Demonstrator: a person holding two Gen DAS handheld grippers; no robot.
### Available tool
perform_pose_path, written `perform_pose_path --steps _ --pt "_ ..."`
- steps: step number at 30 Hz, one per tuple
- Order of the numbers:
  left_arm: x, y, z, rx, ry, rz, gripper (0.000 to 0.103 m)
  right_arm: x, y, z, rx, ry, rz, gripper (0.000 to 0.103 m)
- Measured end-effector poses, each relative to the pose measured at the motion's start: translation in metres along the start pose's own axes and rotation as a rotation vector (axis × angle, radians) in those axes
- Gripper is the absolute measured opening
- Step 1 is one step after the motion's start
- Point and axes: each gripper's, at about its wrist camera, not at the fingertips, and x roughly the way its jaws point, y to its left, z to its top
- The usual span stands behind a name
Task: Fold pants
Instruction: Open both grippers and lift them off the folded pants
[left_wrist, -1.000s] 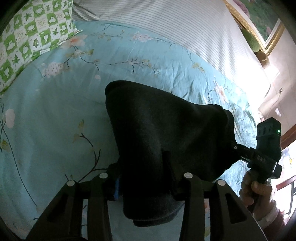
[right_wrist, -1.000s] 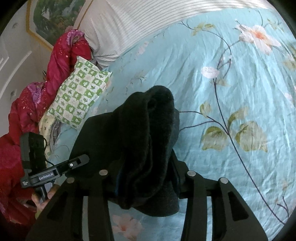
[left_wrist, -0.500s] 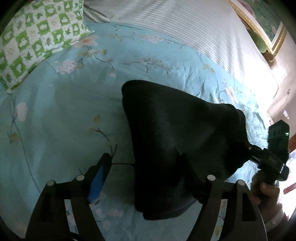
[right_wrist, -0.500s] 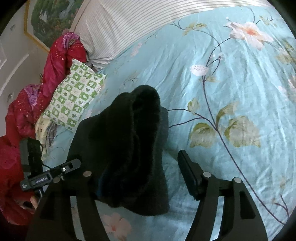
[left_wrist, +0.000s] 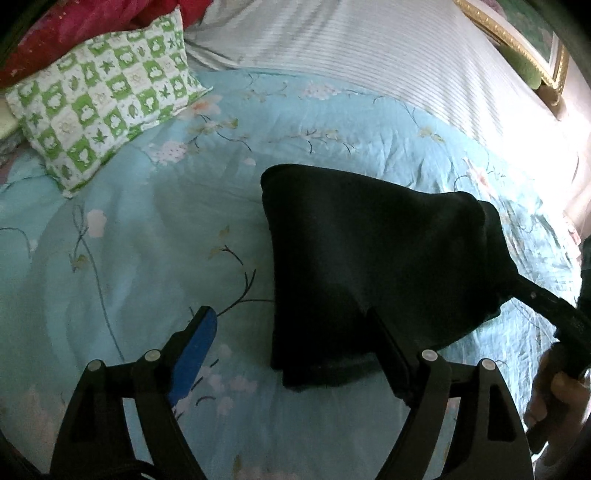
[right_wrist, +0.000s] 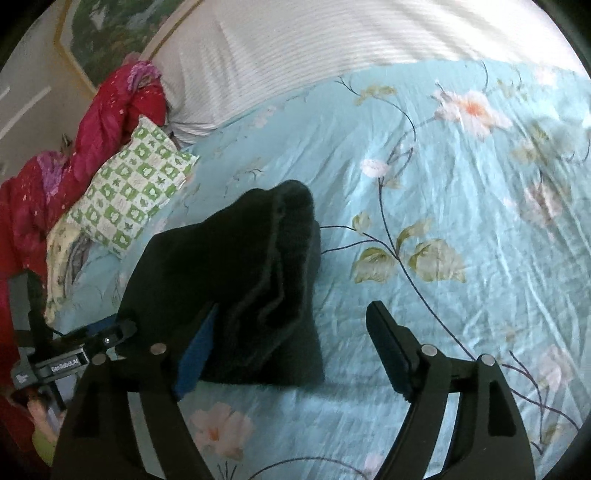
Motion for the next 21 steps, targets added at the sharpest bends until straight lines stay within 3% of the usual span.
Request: perform_pose_path --steps 15,21 --pt "-0.032 -0.02 -0.031 0.061 -0.048 0.097 0.084 -0.033 0.058 -0.032 -0.295 -0.048 -0.085 0.093" --pt "-0.043 -0.026 -0.039 0.096 -0.076 0.132 0.084 -0.033 0.074 -0.039 -0.339 -0.048 -0.09 0.097"
